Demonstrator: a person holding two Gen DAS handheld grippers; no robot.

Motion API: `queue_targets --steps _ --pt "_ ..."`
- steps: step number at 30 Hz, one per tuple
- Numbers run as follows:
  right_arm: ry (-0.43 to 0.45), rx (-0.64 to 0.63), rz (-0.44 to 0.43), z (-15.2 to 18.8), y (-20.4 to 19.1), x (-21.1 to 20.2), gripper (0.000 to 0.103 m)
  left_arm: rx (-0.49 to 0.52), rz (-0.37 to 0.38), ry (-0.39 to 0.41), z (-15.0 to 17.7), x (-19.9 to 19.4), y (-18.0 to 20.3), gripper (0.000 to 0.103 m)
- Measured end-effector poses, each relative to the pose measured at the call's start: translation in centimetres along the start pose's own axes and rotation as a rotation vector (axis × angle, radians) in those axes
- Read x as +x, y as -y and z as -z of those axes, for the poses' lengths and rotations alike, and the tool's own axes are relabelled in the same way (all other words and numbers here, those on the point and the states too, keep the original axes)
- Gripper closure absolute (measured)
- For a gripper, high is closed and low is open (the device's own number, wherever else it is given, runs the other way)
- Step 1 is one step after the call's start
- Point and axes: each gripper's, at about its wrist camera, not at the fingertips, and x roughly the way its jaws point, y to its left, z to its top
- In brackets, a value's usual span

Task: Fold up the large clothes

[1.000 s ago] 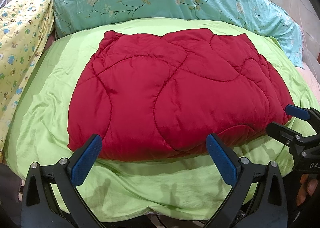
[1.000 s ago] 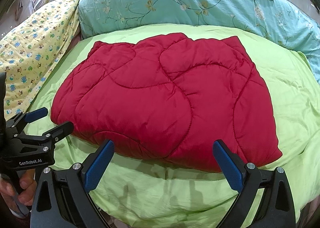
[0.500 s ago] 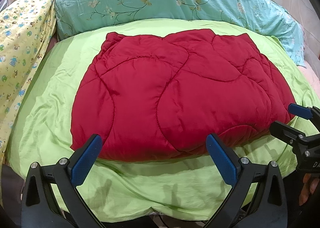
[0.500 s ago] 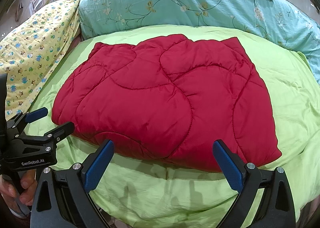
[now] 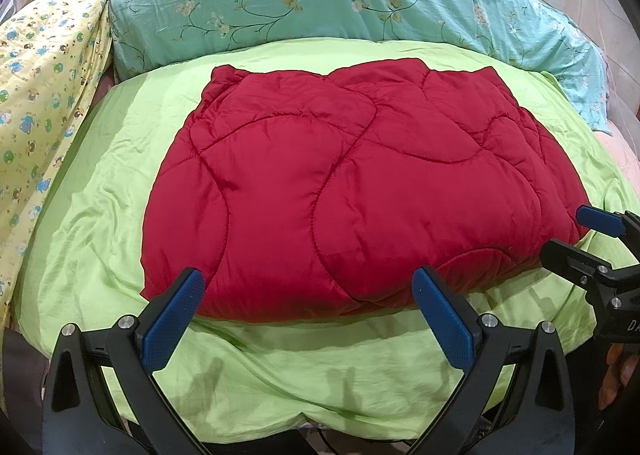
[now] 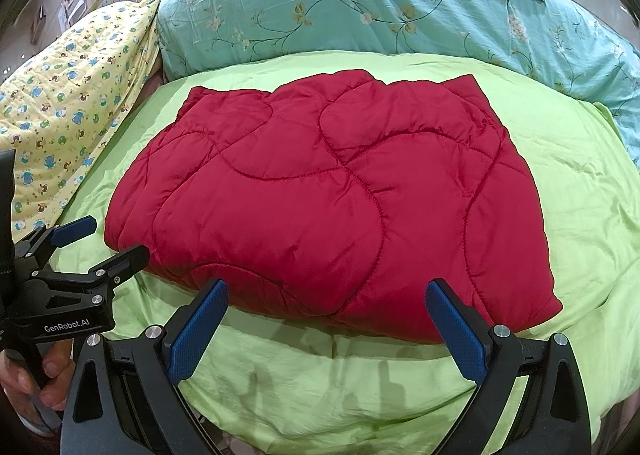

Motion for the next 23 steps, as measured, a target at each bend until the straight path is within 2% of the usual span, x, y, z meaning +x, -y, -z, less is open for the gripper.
queue_targets --steps 23 --pt "0.021 0.025 -0.002 -0.1 0.07 -0.48 0.003 0.0 0.025 0.019 -0.4 -0.56 -0.07 0.0"
